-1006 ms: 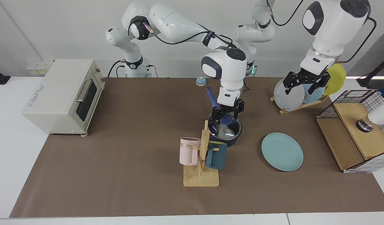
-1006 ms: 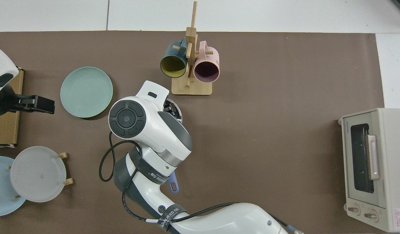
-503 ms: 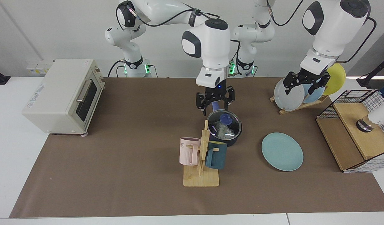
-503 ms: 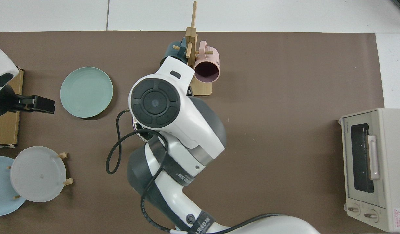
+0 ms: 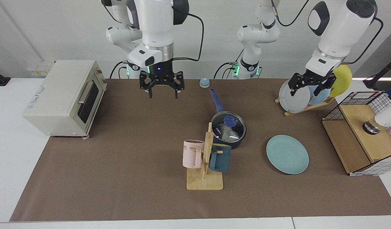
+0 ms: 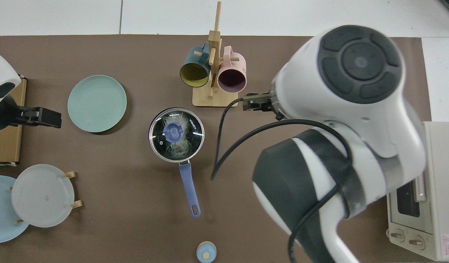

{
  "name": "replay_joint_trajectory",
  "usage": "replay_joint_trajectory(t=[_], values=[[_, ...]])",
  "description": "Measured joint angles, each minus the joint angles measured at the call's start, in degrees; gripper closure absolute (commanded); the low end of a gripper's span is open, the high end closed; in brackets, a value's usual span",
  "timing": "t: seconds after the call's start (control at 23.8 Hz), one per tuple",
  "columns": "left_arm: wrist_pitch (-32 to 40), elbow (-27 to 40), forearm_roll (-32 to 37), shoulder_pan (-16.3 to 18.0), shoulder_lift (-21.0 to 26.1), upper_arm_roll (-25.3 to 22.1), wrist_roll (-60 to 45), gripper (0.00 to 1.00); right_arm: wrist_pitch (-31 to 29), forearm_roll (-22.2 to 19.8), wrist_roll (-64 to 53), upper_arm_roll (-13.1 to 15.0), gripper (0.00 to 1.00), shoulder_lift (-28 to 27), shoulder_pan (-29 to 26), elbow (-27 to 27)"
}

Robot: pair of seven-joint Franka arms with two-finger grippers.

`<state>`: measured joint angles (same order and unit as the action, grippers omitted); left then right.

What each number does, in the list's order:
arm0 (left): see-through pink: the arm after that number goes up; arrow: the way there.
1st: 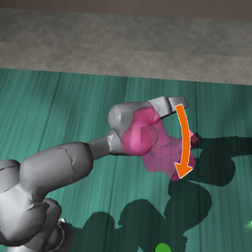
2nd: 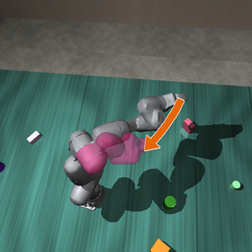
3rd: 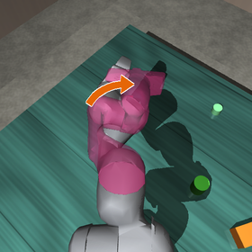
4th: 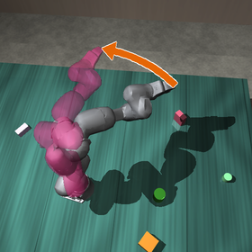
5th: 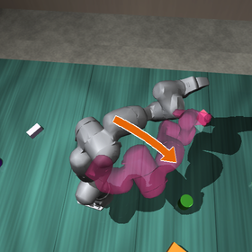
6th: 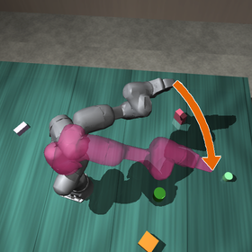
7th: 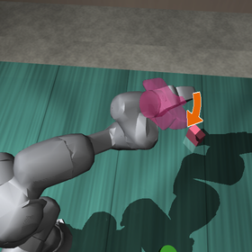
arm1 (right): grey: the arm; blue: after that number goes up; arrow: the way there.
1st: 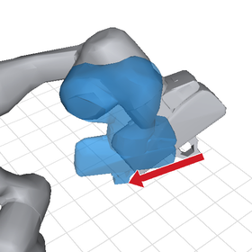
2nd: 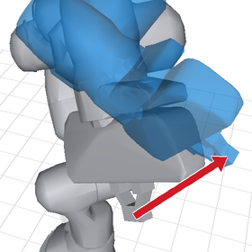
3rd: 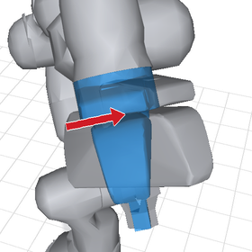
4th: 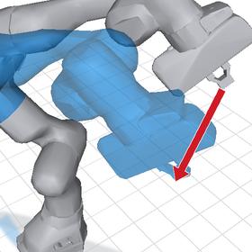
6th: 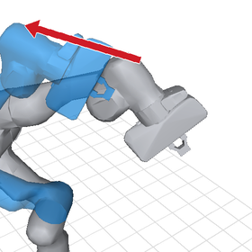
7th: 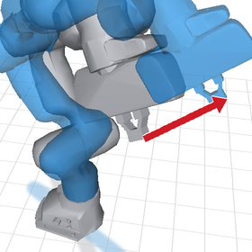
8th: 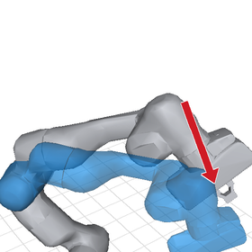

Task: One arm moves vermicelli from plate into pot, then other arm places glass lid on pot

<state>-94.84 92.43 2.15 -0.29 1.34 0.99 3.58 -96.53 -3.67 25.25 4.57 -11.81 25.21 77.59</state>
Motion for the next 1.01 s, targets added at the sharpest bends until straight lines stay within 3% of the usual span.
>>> replay_joint_trajectory(t=[0.63, 1.01], values=[[0.7, 0.0, 0.0, 0.0, -0.6, -0.3, 0.0, 0.00, -0.2, 0.0, -12.2, 0.2, 0.01, 9.7, -18.5, 16.5], [1.2, 0.0, 0.0, 0.0, -1.0, -0.3, -0.2, 0.00, 0.3, 0.1, -15.8, -0.6, 0.01, 10.2, -19.0, 17.7]])
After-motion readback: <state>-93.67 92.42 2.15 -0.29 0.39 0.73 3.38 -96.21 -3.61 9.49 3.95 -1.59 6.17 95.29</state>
